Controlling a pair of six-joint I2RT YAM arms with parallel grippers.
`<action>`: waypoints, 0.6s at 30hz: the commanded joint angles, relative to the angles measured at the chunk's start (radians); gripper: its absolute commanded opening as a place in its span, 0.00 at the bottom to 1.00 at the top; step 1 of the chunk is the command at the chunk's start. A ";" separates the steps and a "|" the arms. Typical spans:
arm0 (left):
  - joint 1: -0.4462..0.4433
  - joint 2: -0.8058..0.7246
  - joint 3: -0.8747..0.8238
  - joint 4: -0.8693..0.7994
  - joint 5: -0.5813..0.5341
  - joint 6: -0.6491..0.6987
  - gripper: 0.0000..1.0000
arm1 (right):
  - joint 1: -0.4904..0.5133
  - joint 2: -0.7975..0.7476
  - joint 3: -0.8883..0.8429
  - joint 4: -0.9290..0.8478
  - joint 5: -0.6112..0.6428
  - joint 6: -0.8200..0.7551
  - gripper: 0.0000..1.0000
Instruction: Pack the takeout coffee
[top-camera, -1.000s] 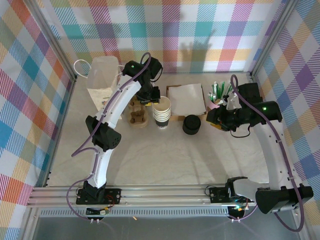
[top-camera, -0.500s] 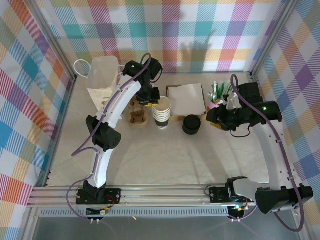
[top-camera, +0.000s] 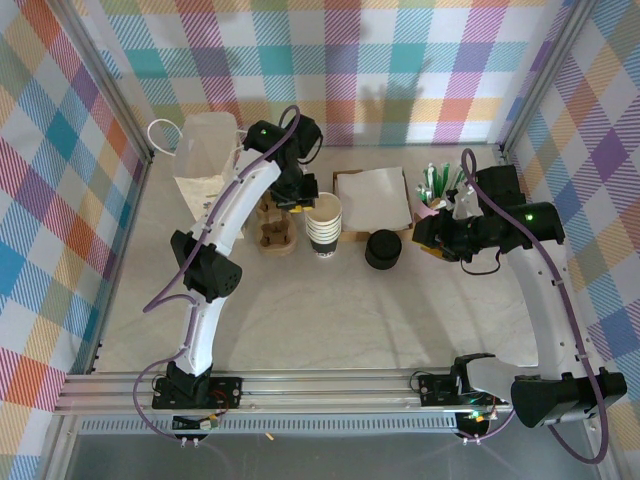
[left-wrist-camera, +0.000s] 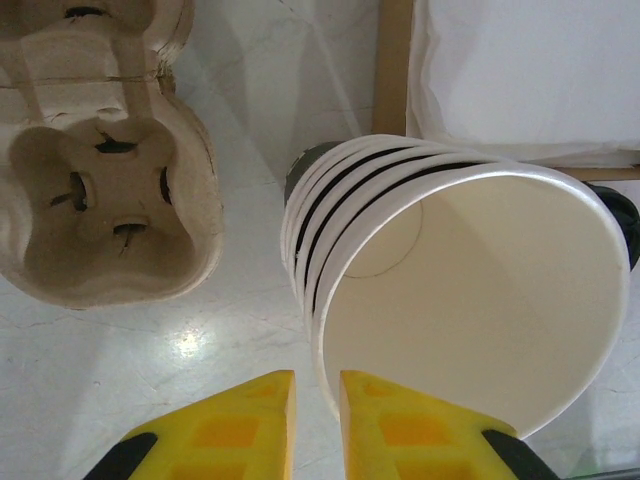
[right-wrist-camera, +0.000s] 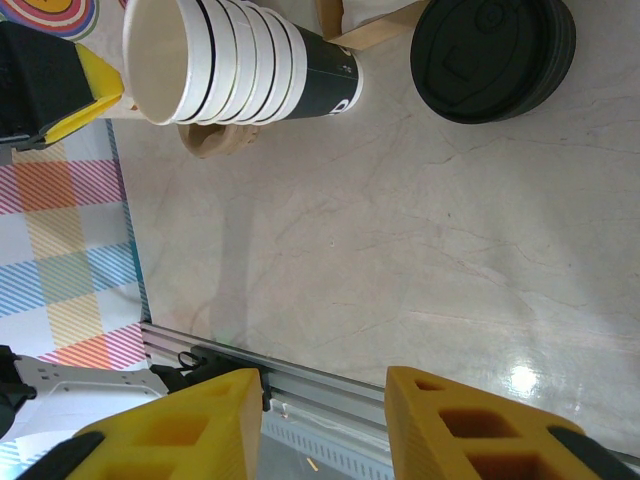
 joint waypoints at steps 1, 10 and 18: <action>0.011 0.014 0.014 -0.037 0.027 0.010 0.19 | 0.006 -0.006 0.030 -0.013 -0.025 -0.016 0.39; 0.020 0.023 0.015 -0.037 0.056 0.012 0.18 | 0.005 0.003 0.034 -0.007 -0.037 -0.015 0.39; 0.026 0.025 0.015 -0.038 0.062 0.017 0.17 | 0.006 0.001 0.026 -0.007 -0.035 -0.014 0.40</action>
